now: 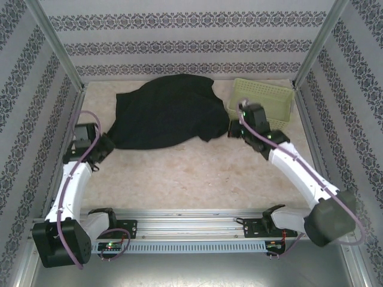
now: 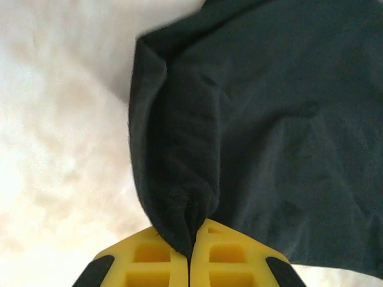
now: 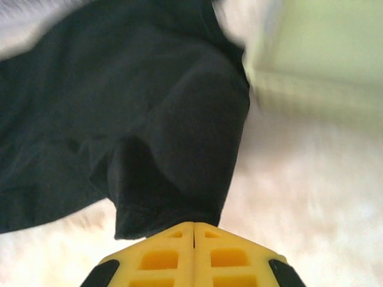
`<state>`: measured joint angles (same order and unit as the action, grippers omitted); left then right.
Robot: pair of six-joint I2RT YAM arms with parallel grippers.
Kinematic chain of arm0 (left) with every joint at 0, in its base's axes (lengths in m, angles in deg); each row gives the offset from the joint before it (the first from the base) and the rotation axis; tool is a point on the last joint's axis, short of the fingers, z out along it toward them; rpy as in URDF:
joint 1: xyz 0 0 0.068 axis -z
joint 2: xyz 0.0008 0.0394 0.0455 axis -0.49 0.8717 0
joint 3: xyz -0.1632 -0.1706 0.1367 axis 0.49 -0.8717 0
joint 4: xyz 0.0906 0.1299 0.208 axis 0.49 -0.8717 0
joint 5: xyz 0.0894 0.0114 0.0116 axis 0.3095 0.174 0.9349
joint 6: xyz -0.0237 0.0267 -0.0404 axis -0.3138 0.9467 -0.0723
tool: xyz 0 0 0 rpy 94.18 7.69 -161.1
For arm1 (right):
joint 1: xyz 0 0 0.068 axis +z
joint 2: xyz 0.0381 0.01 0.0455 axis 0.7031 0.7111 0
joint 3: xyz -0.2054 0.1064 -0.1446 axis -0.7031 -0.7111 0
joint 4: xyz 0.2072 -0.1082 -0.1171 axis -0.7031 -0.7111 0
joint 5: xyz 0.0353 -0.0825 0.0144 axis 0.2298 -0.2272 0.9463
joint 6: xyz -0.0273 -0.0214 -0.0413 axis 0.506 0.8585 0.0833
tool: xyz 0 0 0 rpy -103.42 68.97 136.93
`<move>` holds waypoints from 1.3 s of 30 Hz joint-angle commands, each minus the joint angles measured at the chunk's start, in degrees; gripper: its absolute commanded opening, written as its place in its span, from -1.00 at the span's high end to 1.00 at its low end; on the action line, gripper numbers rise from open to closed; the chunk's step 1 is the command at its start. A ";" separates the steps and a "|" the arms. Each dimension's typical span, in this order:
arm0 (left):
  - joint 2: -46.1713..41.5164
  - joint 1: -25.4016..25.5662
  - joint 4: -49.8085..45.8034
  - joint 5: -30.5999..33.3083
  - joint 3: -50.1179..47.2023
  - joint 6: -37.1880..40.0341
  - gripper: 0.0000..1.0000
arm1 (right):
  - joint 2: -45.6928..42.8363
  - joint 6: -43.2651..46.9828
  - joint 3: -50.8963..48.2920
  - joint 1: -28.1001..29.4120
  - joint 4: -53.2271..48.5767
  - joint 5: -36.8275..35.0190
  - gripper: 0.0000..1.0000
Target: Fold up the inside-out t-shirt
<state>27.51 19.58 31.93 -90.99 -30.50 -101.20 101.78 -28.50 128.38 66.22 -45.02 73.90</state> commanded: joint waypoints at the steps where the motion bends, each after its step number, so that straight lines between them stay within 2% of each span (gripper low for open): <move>1: -3.89 0.35 4.17 -6.42 -7.37 -3.03 0.86 | -6.98 -10.67 -11.47 0.08 0.14 -0.98 1.00; 5: -7.06 0.53 4.73 -10.83 -13.92 -4.66 0.52 | -15.44 -17.09 -22.38 -0.79 -2.59 -0.90 1.00; 8: -10.03 0.53 1.83 -9.11 -13.50 -4.43 0.16 | -23.57 -20.68 -26.82 -1.01 -5.03 -2.33 1.00; 9: -10.85 0.53 0.71 -6.76 -12.04 -3.91 0.03 | -25.99 -21.02 -27.17 -1.15 -5.69 -3.03 0.92; 11: -10.89 0.53 -0.38 -1.93 -7.63 -2.77 -0.10 | -29.06 -19.75 -26.08 -1.27 -6.92 -4.67 0.76; 13: -8.46 0.53 0.48 2.26 -1.79 -1.44 -0.17 | -28.62 -16.65 -23.00 -1.26 -6.95 -6.37 0.32; 15: -3.33 0.86 3.12 4.64 3.10 -0.88 -0.23 | -24.70 -14.08 -19.21 -1.28 -6.84 -7.42 0.01; 19: 11.93 5.02 5.10 7.04 15.18 0.43 -0.26 | -11.62 -9.51 -11.13 -0.36 -2.24 -4.96 -0.21; 24: 30.95 11.60 4.04 15.78 31.19 5.90 -0.45 | 7.27 -4.49 2.55 3.12 -0.75 -5.65 -0.31; 30: 58.42 11.96 -7.69 20.62 60.75 13.67 -0.55 | 26.96 -1.85 16.15 3.95 -1.12 -4.72 -0.36; 35: 76.63 11.96 -15.92 21.14 83.14 17.26 -0.54 | 37.60 -2.35 22.63 3.78 -2.75 -4.72 -0.38; 39: 86.99 11.70 -20.76 21.83 96.35 18.46 -0.41 | 40.84 -3.32 22.99 3.86 -2.77 -4.47 -0.39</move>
<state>110.85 31.64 19.69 -71.47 59.05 -86.14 141.54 -31.83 149.91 69.95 -46.01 69.57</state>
